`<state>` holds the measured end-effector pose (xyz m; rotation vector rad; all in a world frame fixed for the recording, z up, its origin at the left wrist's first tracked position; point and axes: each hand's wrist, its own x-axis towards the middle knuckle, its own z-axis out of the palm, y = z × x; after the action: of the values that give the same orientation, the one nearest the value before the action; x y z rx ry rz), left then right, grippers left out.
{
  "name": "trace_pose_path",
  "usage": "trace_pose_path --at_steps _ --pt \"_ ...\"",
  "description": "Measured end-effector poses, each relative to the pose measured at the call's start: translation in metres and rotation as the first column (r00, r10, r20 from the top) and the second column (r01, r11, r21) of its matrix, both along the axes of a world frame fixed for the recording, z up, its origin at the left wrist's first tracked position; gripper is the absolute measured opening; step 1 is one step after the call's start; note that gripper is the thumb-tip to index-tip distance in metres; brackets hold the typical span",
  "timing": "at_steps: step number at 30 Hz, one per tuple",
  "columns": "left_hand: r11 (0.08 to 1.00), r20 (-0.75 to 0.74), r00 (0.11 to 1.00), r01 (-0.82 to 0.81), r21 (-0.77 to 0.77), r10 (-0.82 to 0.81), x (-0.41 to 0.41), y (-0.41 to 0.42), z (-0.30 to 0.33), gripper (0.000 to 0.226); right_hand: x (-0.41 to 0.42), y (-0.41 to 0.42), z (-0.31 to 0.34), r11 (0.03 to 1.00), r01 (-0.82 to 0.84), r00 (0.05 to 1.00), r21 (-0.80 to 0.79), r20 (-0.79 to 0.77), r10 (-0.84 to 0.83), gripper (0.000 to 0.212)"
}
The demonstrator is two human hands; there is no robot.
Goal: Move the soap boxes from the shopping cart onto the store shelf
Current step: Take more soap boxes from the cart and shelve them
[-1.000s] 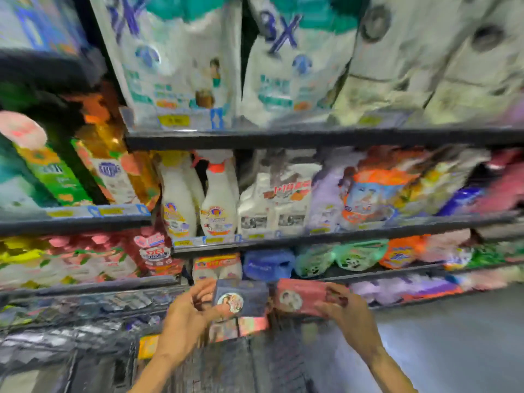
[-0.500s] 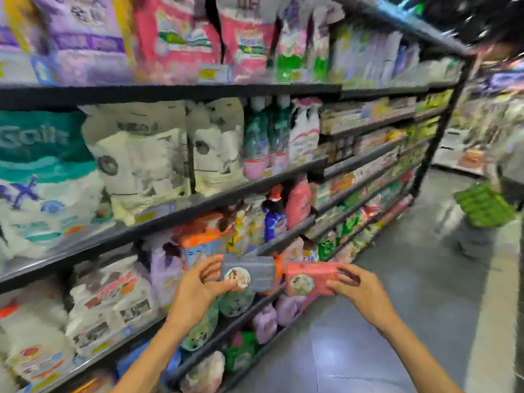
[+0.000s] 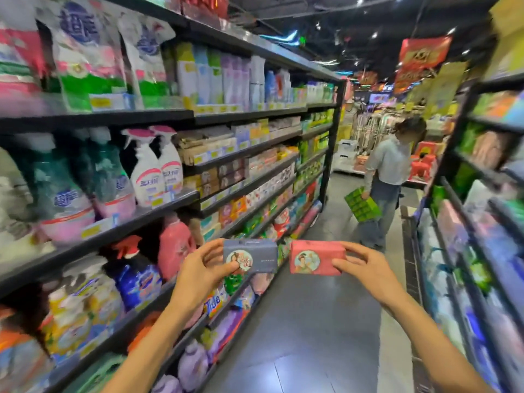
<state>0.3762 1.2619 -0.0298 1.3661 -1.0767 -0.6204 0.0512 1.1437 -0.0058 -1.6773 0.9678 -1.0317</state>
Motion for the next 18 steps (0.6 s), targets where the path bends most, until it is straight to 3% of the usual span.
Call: trace_pose_path --at_steps 9,18 --pt "0.995 0.056 0.995 0.088 -0.044 -0.085 -0.02 -0.209 0.004 0.052 -0.033 -0.185 0.008 0.986 0.156 0.988 -0.058 0.014 -0.155 0.043" --pt "0.993 0.121 0.989 0.094 -0.069 -0.085 0.015 -0.411 0.021 0.052 -0.003 -0.375 0.02 0.99 0.135 0.991 -0.038 0.023 -0.134 0.039"
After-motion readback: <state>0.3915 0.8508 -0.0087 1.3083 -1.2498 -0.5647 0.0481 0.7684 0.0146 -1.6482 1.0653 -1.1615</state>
